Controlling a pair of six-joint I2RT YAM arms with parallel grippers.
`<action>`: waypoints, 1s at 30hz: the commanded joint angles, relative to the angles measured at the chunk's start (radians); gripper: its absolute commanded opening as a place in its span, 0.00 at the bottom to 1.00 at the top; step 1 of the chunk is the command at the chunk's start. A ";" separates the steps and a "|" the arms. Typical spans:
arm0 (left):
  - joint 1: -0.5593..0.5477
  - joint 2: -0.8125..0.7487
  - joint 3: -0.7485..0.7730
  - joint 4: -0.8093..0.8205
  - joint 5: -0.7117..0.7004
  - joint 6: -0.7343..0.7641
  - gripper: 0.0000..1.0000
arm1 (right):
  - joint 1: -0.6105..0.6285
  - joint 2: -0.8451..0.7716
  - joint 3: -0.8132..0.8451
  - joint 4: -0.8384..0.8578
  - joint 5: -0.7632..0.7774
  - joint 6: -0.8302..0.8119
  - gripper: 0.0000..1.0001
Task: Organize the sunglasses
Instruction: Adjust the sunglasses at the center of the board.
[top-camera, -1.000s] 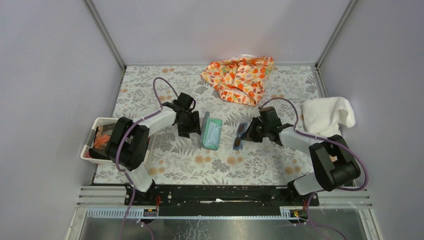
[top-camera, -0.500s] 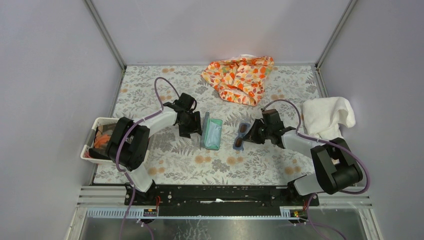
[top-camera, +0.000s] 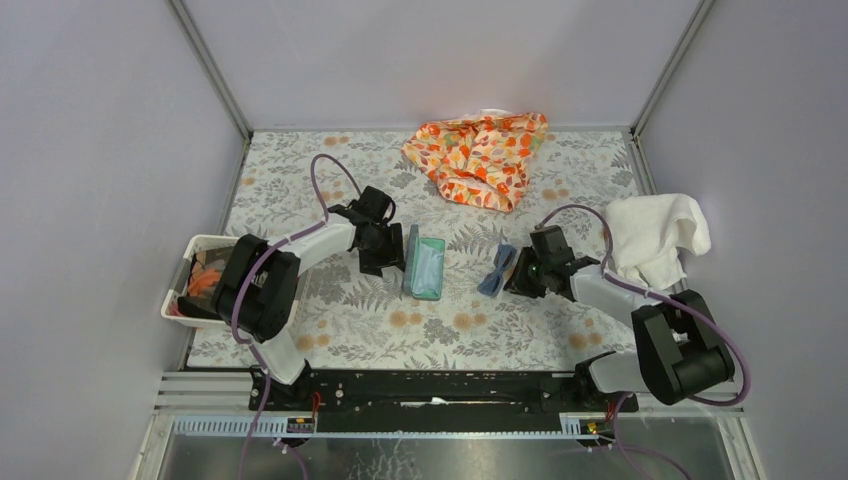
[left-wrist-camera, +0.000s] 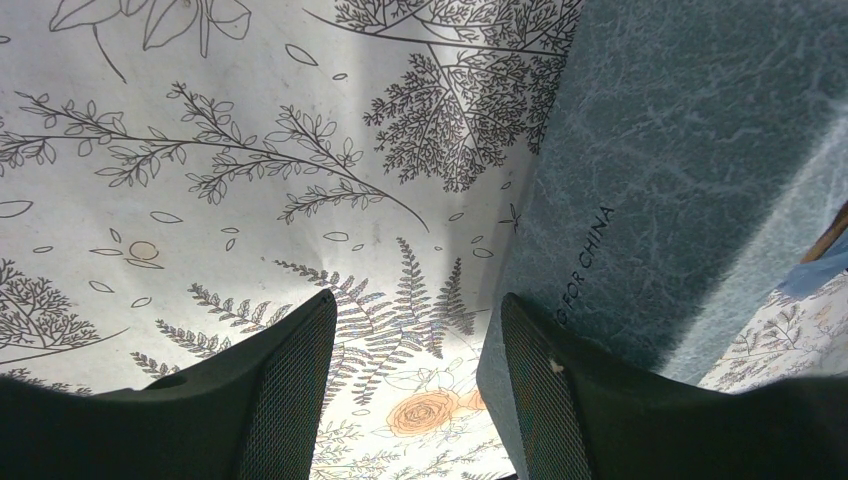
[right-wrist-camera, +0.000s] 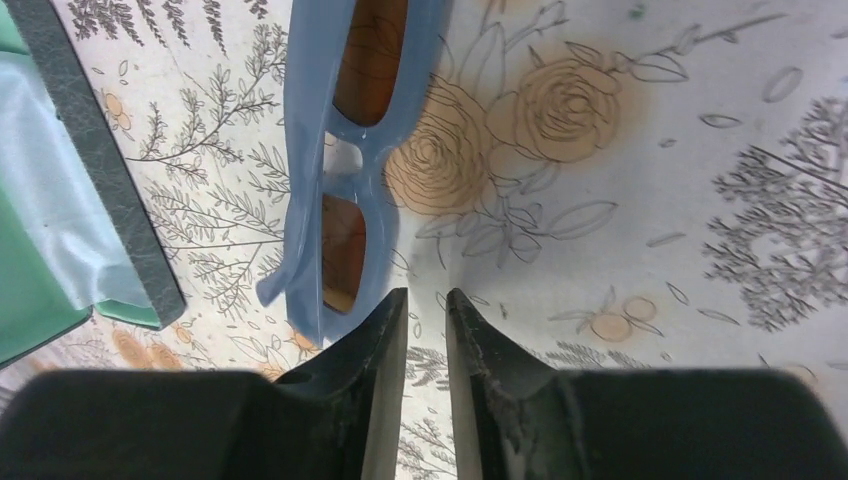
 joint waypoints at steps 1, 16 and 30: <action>-0.009 0.006 0.028 0.008 -0.018 0.009 0.66 | -0.005 -0.081 0.050 -0.105 0.065 -0.033 0.30; -0.015 0.006 0.024 0.008 -0.021 0.014 0.66 | -0.004 -0.026 0.125 -0.045 0.029 0.067 0.53; -0.015 0.008 0.023 0.009 -0.021 0.021 0.66 | -0.004 0.104 0.128 0.132 0.029 0.222 0.50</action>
